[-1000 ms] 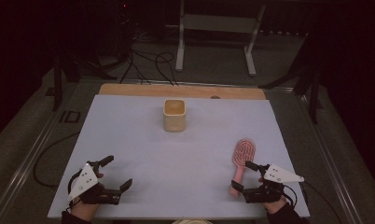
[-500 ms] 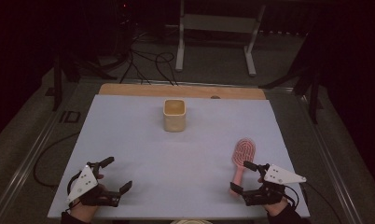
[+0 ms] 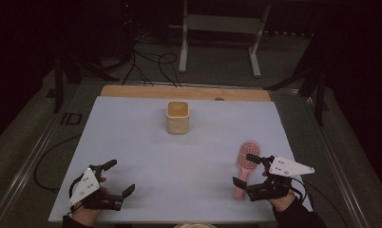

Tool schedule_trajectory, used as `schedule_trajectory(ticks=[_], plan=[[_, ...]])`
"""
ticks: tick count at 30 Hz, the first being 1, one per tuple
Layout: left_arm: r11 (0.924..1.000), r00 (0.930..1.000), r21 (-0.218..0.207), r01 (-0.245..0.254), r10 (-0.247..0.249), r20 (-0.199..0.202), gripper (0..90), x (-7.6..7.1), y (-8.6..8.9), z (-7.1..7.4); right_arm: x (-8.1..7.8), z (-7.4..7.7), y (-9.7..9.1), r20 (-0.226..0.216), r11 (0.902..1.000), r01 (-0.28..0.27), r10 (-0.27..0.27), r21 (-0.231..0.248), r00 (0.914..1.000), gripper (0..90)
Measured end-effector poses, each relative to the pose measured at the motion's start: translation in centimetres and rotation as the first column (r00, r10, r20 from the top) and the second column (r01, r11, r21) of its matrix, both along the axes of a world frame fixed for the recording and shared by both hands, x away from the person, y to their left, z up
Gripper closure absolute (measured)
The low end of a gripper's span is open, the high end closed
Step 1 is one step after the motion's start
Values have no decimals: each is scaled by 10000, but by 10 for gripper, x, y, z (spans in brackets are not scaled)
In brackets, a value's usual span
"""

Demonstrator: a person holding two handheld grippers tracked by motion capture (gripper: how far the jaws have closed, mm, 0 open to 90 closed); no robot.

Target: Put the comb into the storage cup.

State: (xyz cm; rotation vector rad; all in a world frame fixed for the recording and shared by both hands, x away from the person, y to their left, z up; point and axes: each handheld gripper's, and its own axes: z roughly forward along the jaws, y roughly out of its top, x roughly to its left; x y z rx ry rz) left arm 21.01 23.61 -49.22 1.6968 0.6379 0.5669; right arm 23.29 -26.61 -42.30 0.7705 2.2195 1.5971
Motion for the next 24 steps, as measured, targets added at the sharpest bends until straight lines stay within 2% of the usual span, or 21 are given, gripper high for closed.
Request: schedule_trajectory(ticks=[6, 10, 13, 14, 20, 24], plan=[[10000, 10000, -17, 22, -22, 9, 1, 0, 0, 0, 10, 5, 7, -35, 9993, -104, 103, -364, 9999, 81], [10000, 10000, -30, 33, -33, -6, 1, 0, 0, 0, 17, -2, 12, -327, 9979, -211, 191, -613, 9993, 86], [10000, 10000, -4, 42, -42, 32, 1, 0, 0, 0, 22, -8, 14, -575, 9978, -258, 223, -611, 9981, 88], [10000, 10000, 2, 36, -36, 34, 1, 0, 0, 0, 24, -10, 14, -607, 9976, -282, 243, -640, 9979, 119], [10000, 10000, -4, 55, -55, 30, 1, 0, 0, 0, 29, -20, 16, -906, 9969, -288, 221, -732, 9956, 163], [10000, 10000, -6, 64, -64, 28, 1, 0, 0, 0, 31, -27, 18, -1131, 9961, -295, 200, -827, 9934, 236]])
